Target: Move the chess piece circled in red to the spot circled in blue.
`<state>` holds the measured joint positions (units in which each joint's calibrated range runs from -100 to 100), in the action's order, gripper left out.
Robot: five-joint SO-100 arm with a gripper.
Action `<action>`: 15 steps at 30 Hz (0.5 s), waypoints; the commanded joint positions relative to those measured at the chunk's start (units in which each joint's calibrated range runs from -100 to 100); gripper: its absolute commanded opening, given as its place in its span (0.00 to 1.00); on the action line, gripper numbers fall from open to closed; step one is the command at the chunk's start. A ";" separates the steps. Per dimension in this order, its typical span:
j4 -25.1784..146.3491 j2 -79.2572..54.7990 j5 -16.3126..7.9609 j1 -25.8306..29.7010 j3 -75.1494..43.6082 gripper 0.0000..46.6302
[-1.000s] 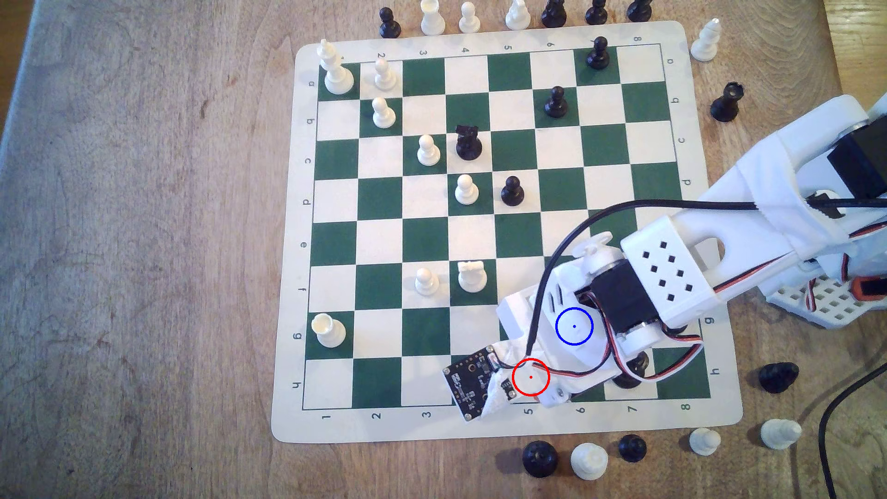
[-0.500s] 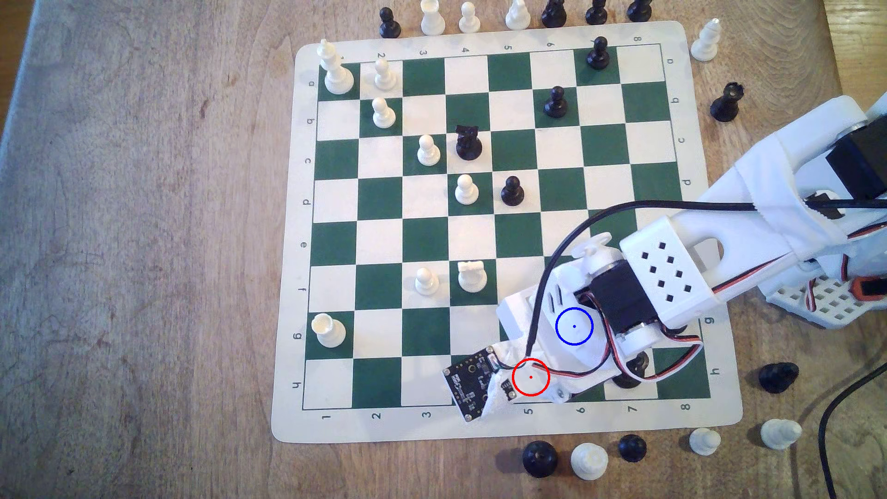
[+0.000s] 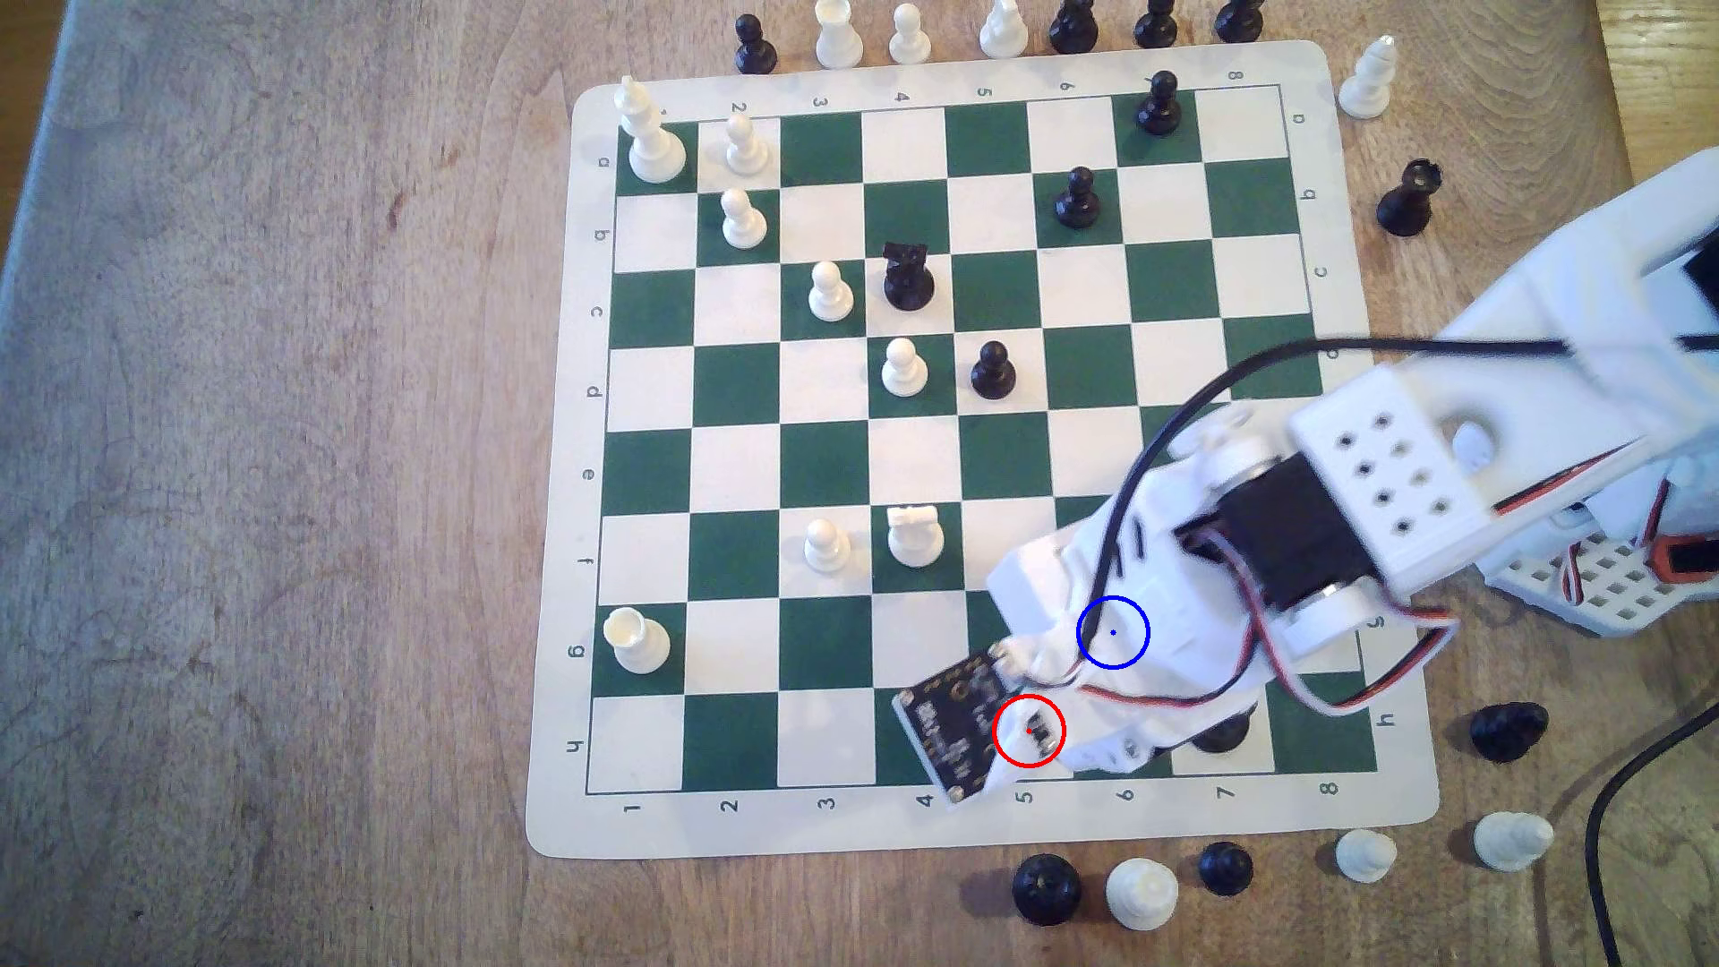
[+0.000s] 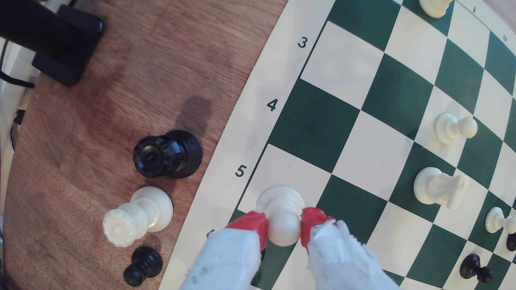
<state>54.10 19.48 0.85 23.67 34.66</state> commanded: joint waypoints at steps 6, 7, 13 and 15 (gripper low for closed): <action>-1.03 12.86 0.15 -1.50 10.85 0.01; -1.52 13.80 0.24 -1.81 12.85 0.01; -3.65 15.32 0.63 -3.38 18.74 0.01; -4.23 15.32 0.68 -3.61 19.47 0.01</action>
<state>51.39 31.21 1.29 20.58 54.18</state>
